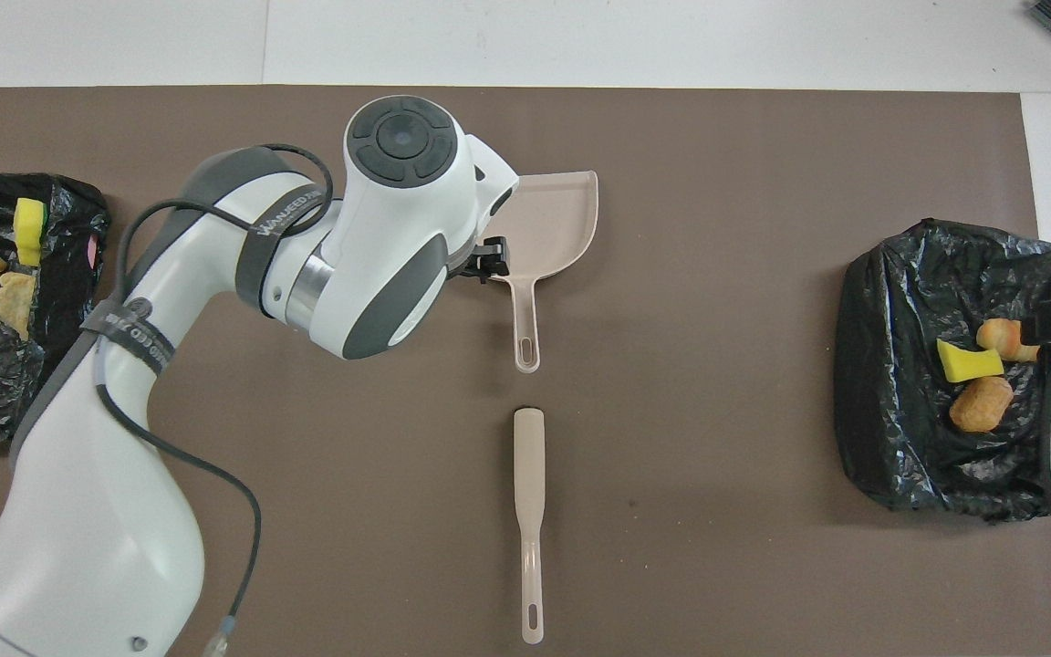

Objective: Sweep and dump trash in bin

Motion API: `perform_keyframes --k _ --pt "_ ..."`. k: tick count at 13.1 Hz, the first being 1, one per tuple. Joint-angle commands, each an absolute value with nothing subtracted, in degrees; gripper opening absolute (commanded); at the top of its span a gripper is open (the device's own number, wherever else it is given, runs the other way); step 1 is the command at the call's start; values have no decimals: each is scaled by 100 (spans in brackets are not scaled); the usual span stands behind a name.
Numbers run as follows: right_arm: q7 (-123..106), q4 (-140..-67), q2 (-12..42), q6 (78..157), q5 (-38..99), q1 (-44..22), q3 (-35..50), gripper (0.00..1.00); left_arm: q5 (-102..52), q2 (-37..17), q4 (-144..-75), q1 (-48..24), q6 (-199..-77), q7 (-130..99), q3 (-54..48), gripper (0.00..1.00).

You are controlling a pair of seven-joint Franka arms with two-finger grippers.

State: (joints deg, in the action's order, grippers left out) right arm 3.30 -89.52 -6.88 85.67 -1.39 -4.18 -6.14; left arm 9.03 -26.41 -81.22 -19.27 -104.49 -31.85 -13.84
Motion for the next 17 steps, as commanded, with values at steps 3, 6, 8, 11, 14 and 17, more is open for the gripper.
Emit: perform_keyframes --k 3,6,8,11,14,17 --pt "246 -9009 -677 8429 -52 -290 -659 100 757 -1382 -9543 -1443 -10608 -2139 -1064 100" --pt "62 -9044 -554 8682 -220 -404 -615 100 572 -740 -9782 -1380 -10495 -1128 -529 100" --pt "79 -9097 -598 8649 -220 -457 -607 100 554 -502 -9782 -1328 -10319 -722 -352 100" --pt "88 -9176 -659 8605 -97 -510 -624 100 554 -229 -9765 -1012 -10117 -353 -334 100" --pt "176 -9167 -659 8578 -79 -527 -615 100 545 78 -9765 -713 -9739 209 -325 100" --pt "141 -9150 -659 8517 -79 -527 -615 100 150 369 -9695 -213 -9555 868 -325 100"
